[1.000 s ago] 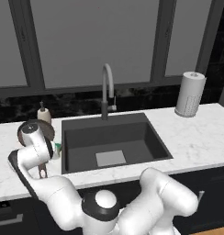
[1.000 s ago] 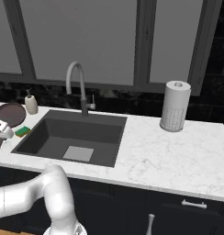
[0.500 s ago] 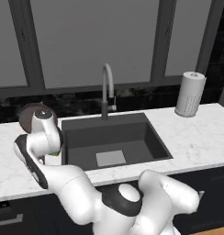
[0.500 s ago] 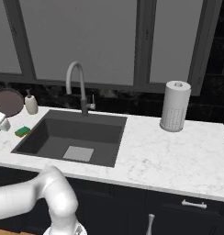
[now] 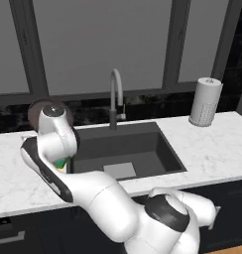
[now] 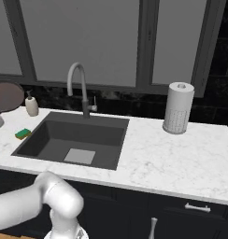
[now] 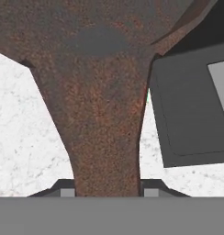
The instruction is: Pick the pan and sponge and place them into the sink. Then turn on the water.
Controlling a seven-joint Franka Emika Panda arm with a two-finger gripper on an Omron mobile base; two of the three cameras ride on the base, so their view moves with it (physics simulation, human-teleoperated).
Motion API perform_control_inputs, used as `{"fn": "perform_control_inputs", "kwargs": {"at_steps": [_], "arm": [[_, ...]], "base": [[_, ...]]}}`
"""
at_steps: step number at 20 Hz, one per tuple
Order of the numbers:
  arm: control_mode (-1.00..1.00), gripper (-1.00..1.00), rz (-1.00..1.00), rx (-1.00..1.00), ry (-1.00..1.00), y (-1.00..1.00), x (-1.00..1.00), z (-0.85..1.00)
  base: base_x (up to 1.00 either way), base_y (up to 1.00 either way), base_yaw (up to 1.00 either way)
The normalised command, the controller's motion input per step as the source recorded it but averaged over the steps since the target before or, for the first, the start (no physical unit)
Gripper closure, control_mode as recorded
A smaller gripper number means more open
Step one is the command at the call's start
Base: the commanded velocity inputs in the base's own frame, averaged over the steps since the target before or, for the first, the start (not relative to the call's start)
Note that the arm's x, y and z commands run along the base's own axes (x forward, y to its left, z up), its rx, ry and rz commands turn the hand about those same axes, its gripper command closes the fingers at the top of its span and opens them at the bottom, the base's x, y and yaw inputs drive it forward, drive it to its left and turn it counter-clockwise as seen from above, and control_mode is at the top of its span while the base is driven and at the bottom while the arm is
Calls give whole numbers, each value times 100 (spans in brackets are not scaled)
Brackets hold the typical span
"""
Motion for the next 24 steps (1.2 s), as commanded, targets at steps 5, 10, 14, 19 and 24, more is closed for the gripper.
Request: {"fn": "perform_control_inputs", "kwargs": {"at_steps": [5,10,14,19,24], "arm": [[-100,100,-14,5,6,-85,-43,0],[-100,100,-18,7,28,-83,-19,0],[-100,100,-23,1,33,-49,-1,0],[-100,100,-21,-4,6,-44,0,-2],[-100,100,-22,-2,0,-70,0,-15]], "base": [[0,0,0],[0,0,0],[0,0,0],[0,0,0],[0,0,0]]}}
